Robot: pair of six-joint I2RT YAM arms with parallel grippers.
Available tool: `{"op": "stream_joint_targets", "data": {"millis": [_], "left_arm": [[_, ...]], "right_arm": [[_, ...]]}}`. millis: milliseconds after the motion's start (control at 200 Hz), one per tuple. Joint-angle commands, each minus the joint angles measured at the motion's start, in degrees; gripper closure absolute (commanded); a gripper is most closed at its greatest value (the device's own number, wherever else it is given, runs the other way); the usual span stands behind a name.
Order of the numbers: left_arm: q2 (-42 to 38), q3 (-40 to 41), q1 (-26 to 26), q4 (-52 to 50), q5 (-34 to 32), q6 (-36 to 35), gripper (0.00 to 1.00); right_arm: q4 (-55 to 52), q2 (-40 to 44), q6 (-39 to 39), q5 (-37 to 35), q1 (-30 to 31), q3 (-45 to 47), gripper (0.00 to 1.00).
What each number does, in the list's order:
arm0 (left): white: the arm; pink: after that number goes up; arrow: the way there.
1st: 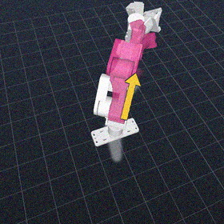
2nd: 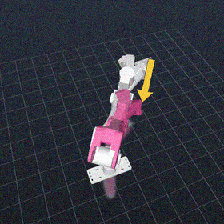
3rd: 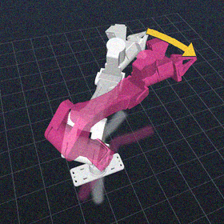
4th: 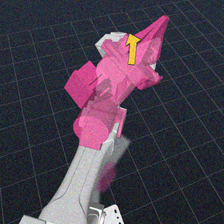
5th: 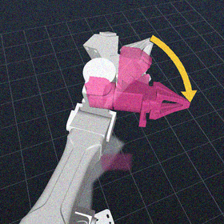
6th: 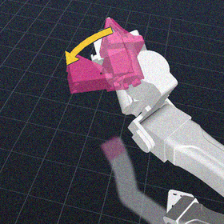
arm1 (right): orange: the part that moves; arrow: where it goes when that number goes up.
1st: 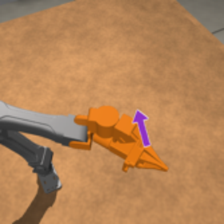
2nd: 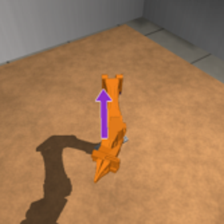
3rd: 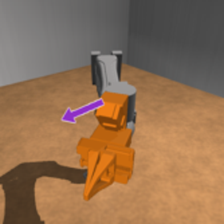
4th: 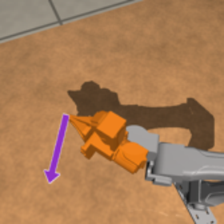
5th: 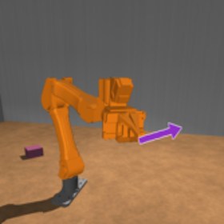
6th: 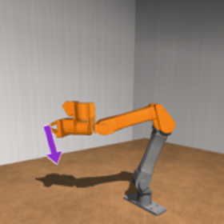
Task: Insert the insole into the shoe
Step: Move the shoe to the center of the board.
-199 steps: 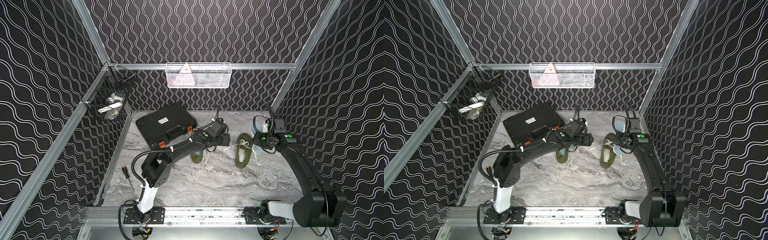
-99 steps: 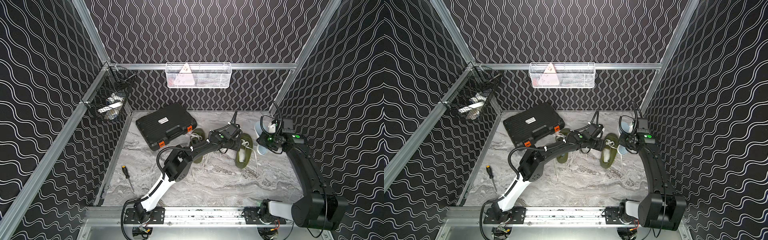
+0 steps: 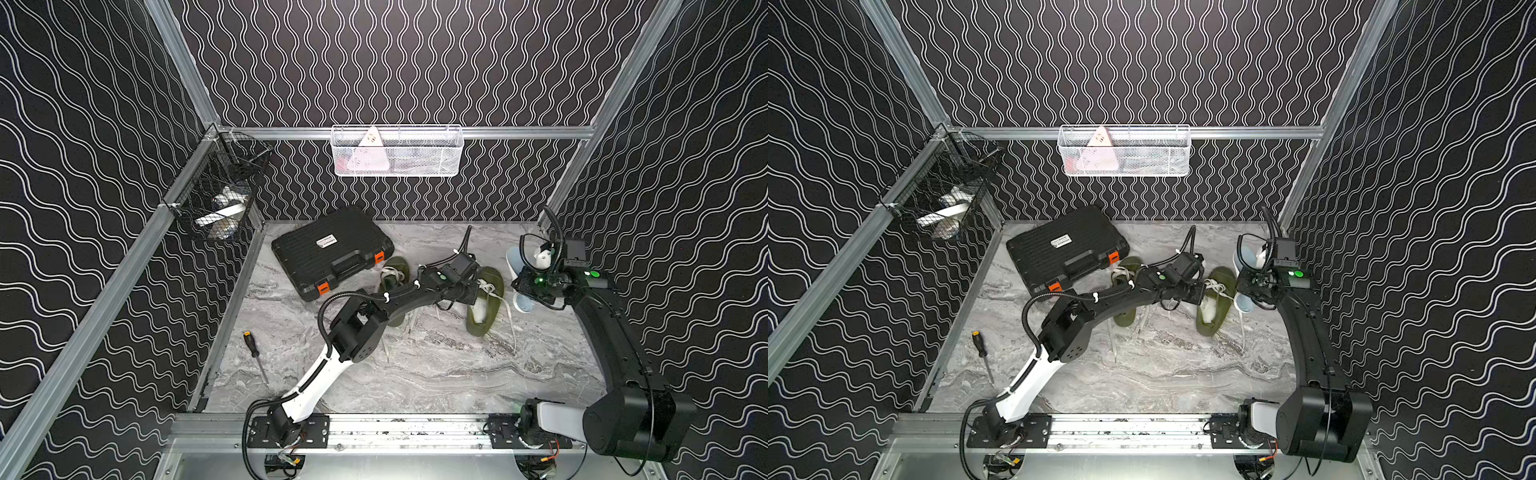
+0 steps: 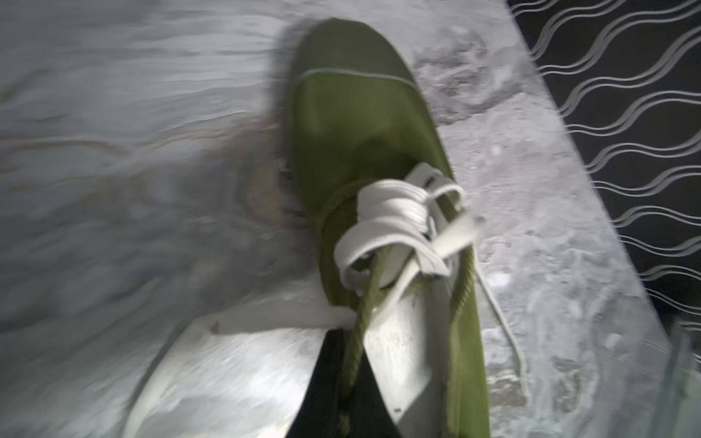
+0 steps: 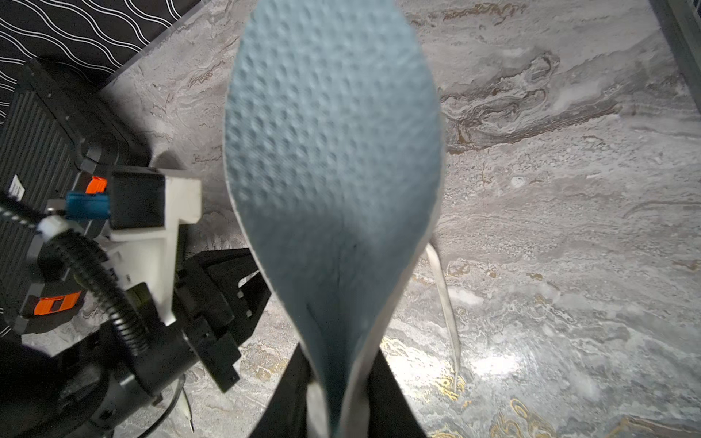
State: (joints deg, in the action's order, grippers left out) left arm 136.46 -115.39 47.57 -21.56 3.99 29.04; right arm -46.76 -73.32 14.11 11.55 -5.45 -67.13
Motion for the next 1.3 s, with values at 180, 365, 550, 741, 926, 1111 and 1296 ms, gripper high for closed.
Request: {"op": "stream_joint_targets", "data": {"millis": [180,365,550,741,926,1111,1296], "left_arm": [[-11.41,14.67,-1.75,7.64,-9.64,7.77,1.0],[-16.67,26.36,-1.79,14.6,-9.61,18.98,1.0],[-19.85,33.84,-0.24,22.42,-8.59,29.03,1.0],[-21.24,35.94,0.79,23.89,-8.57,31.69,1.0],[-22.69,37.09,0.77,22.15,-7.94,28.32,0.65],[-25.27,35.39,0.79,14.98,-7.34,16.39,0.56],[-27.24,31.57,0.78,8.21,-5.76,-4.8,0.57]], "right_arm": [[0.44,0.17,-0.14,3.37,0.0,1.76,0.79],[0.62,0.11,0.13,4.54,0.0,4.11,0.8],[0.44,0.1,0.17,5.48,0.09,4.12,0.8],[0.49,-0.07,0.05,5.85,0.18,4.22,0.8],[0.36,0.1,-0.36,5.35,0.18,4.24,0.8],[0.36,-0.07,-0.57,4.98,0.18,4.12,0.8],[0.61,0.1,-0.59,4.74,0.18,4.38,0.8]]}}
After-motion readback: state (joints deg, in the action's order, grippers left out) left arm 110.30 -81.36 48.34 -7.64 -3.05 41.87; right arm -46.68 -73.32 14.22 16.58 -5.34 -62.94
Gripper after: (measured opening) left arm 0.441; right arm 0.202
